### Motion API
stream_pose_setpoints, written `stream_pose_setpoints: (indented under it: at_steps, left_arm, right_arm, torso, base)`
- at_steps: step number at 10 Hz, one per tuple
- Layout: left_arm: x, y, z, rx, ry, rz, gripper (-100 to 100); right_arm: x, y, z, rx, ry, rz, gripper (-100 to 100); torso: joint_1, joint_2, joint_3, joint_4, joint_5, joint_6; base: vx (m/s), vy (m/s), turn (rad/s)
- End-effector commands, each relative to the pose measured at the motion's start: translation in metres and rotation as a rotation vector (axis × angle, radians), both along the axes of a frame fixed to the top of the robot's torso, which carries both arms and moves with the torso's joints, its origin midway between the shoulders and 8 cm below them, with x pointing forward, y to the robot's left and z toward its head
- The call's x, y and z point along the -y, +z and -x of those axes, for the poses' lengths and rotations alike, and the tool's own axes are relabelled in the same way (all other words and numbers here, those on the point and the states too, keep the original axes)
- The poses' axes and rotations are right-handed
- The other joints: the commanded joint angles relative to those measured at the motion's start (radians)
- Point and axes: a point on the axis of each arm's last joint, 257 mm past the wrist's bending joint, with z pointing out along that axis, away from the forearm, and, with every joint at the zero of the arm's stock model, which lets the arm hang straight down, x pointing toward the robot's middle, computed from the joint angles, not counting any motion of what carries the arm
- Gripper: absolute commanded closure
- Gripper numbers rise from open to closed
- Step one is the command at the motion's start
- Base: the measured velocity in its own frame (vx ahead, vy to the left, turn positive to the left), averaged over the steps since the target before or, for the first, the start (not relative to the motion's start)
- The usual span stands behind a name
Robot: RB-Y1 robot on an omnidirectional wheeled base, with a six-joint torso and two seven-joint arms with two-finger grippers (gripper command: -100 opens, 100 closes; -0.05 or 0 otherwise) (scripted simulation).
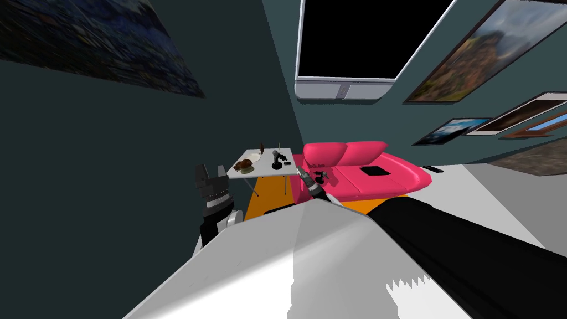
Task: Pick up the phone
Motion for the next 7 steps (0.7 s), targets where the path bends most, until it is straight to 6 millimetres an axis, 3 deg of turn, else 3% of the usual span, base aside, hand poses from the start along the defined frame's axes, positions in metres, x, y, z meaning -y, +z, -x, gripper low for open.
stream_pose_setpoints:
  at_steps: [1, 2, 4, 5, 6, 7]
  left_arm:
    - [0.0, 0.0, 0.0, 0.0, 0.0, 0.0, 0]
    - [0.0, 0.0, 0.0, 0.0, 0.0, 0.0, 0]
    - [0.0, 0.0, 0.0, 0.0, 0.0, 0.0, 0]
    - [0.0, 0.0, 0.0, 0.0, 0.0, 0.0, 0]
    - [0.0, 0.0, 0.0, 0.0, 0.0, 0.0, 0]
    - [0.0, 0.0, 0.0, 0.0, 0.0, 0.0, 0]
  right_arm:
    - [-0.004, -0.028, 0.007, -0.05, 0.032, 0.069, -100]
    - [-0.004, -0.029, 0.007, -0.051, 0.034, 0.073, -100]
    - [-0.009, -0.076, 0.022, -0.134, 0.085, 0.18, -100]
    - [-0.007, -0.08, 0.023, -0.141, 0.096, 0.199, -100]
    - [-0.007, -0.104, 0.033, -0.184, 0.121, 0.249, -100]
    - [-0.006, -0.106, 0.034, -0.187, 0.129, 0.264, -100]
  torso:
    - [0.0, 0.0, 0.0, 0.0, 0.0, 0.0]
    - [0.0, 0.0, 0.0, 0.0, 0.0, 0.0]
    - [0.0, -0.001, -0.001, 0.0, 0.0, 0.0]
    - [0.0, -0.002, -0.001, 0.0, 0.0, 0.0]
    - [0.0, -0.002, -0.001, 0.0, 0.0, 0.0]
    - [0.0, -0.002, -0.001, 0.0, 0.0, 0.0]
  base:
    - [0.009, 0.004, 0.069]
    - [0.017, 0.002, 0.053]
    - [0.031, 0.01, 0.135]
    - [0.028, 0.005, 0.047]
    - [0.023, 0.011, 0.119]
    - [0.019, 0.008, 0.06]
